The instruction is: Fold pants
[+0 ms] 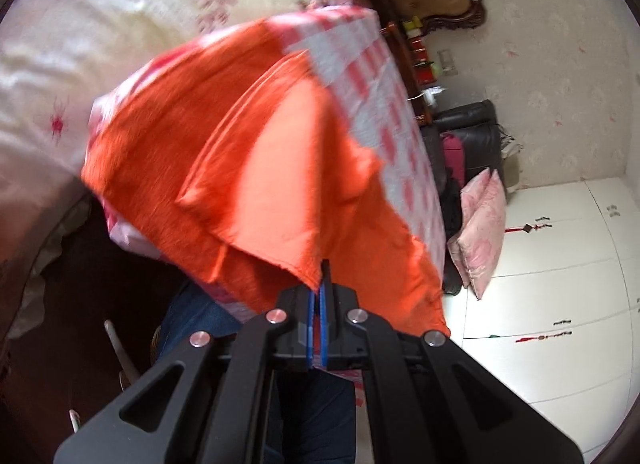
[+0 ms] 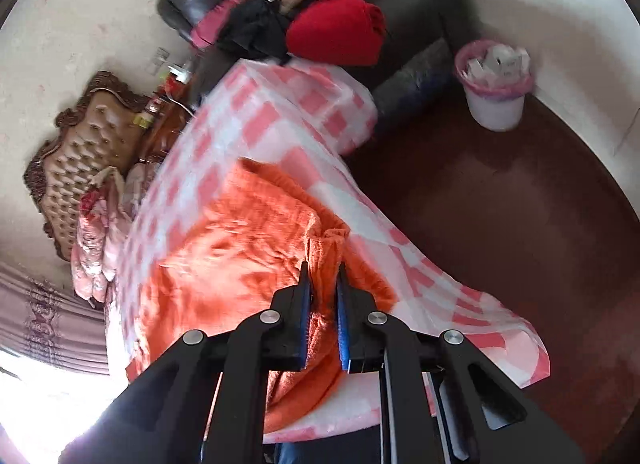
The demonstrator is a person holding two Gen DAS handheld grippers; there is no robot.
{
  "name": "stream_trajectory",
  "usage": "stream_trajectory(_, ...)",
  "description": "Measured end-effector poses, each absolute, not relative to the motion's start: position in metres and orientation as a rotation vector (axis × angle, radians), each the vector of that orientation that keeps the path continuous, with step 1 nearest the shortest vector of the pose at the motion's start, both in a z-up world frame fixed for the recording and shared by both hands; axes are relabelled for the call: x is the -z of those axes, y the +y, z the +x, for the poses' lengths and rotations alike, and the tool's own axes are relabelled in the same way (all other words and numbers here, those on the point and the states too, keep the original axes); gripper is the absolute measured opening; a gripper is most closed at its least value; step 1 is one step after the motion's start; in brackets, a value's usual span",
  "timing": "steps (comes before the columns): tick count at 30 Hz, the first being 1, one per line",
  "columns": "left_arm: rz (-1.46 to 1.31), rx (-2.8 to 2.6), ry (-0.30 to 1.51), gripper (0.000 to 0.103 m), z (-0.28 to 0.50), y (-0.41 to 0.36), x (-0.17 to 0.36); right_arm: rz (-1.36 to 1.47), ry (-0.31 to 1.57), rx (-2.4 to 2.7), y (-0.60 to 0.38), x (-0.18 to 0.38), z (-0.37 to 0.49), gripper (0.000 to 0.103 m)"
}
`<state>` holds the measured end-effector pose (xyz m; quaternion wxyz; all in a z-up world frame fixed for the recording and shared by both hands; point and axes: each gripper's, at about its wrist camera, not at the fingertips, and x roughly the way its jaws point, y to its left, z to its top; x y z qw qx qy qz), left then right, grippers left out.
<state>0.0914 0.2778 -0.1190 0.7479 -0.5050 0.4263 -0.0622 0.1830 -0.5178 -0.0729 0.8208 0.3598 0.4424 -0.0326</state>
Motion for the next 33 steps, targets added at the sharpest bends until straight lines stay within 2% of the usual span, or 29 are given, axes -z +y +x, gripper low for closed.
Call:
stream_trajectory(2, -1.093, 0.129, 0.925, 0.001, 0.09, 0.279, 0.115, 0.725, 0.927, 0.072, -0.514, 0.062, 0.182, 0.012)
stream_trajectory(6, -1.131, 0.11, 0.983, 0.001, 0.087, 0.279, 0.139, 0.7, 0.998, 0.12, -0.515, 0.084, 0.184, 0.012)
stream_trajectory(10, -1.102, 0.108, 0.954, 0.003, 0.081, 0.275, 0.14, 0.598, 1.012, 0.149, -0.506, 0.088, 0.182, 0.012)
stream_trajectory(11, -1.103, 0.093, 0.941, 0.007, 0.08, 0.277, 0.14, 0.561, 1.016, 0.162, -0.502, 0.088, 0.184, 0.012)
stream_trajectory(12, -1.107, 0.082, 0.923, 0.024, 0.08, 0.279, 0.141, 0.529, 1.019, 0.172, -0.5, 0.088, 0.186, 0.012)
stream_trajectory(14, -1.152, 0.081, 0.863, 0.039, 0.075, 0.289, 0.144, 0.489, 1.022, 0.187, -0.496, 0.088, 0.189, 0.012)
stream_trajectory(19, -1.357, 0.148, 0.778, 0.038, 0.076, 0.309, 0.166, 0.375, 1.03, 0.238, -0.484, 0.091, 0.194, 0.013)
stream_trajectory(24, -1.496, 0.14, 0.724, 0.039, 0.072, 0.318, 0.177, 0.378, 1.028, 0.24, -0.484, 0.092, 0.192, 0.013)
stream_trajectory(33, -1.602, -0.023, 0.69, 0.034, 0.049, 0.33, 0.184, 0.386, 1.027, 0.236, -0.487, 0.093, 0.19, 0.013)
